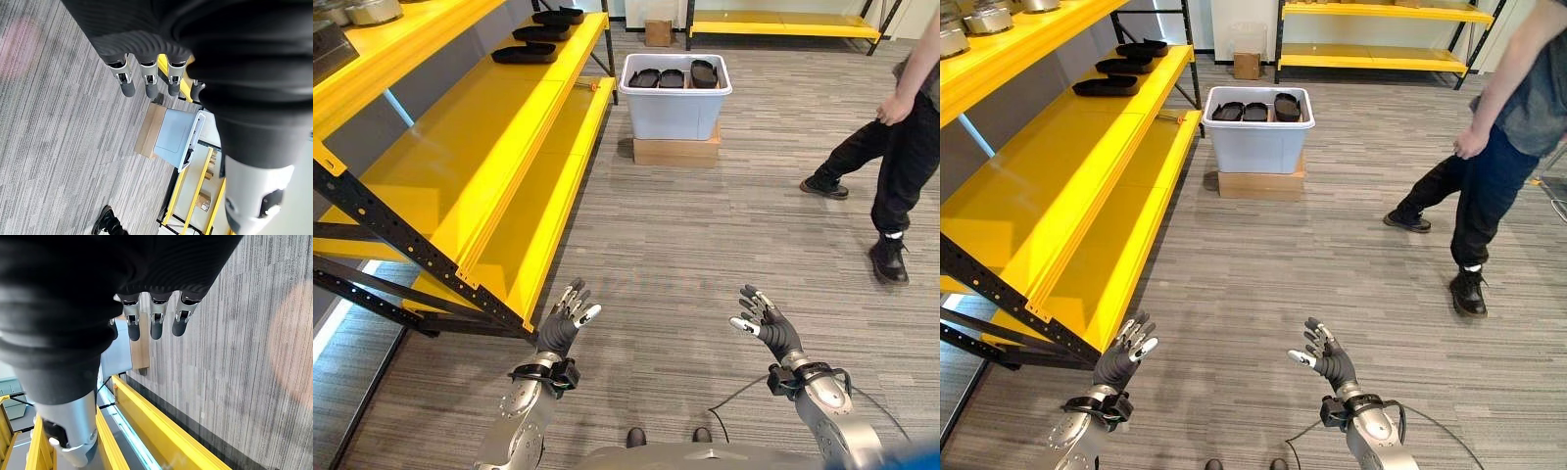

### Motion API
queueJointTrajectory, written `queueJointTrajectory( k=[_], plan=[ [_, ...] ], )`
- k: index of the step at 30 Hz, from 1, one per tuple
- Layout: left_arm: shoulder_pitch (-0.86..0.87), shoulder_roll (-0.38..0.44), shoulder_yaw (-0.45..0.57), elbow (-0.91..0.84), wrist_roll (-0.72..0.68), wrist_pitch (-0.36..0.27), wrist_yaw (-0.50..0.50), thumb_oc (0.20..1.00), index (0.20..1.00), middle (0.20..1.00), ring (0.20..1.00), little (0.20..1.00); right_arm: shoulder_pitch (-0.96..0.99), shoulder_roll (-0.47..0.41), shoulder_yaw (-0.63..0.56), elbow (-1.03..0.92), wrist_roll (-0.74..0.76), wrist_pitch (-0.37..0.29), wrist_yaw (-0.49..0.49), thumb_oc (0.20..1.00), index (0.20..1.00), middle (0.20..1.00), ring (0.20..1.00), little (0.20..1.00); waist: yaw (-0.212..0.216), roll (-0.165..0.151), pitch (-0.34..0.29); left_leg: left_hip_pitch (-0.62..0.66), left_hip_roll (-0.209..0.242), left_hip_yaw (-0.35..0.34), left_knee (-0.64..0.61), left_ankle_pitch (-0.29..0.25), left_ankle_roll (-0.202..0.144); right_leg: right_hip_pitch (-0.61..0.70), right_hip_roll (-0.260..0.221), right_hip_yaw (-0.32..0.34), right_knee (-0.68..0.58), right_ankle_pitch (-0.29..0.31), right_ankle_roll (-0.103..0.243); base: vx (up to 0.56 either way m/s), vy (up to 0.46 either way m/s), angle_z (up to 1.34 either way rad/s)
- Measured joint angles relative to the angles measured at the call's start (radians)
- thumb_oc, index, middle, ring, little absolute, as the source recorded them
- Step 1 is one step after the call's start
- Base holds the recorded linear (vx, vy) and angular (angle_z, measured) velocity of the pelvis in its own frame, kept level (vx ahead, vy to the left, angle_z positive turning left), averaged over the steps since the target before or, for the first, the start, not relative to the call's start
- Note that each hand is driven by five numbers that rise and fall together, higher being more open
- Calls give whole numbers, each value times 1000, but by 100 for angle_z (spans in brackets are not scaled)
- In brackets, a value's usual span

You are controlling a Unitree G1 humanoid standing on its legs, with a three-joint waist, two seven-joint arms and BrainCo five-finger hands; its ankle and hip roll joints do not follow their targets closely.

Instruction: Move parts from the plastic box to the shelf.

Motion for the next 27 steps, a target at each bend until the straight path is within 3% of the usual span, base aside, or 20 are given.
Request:
queueJointTrajectory(
  k=[27],
  plan=[
    [2, 0, 0, 0, 1, 0, 0, 1000, 1000, 1000, 1000, 1000, 0, 0, 0, -1, 0, 0, 0, 1000, 1000, 1000, 1000, 1000, -1, 6, -9, 0, 0, -1, 0, 0, 0, 1, 0, 0, 0, 0, 0, 0, 0, 0]
  ],
)
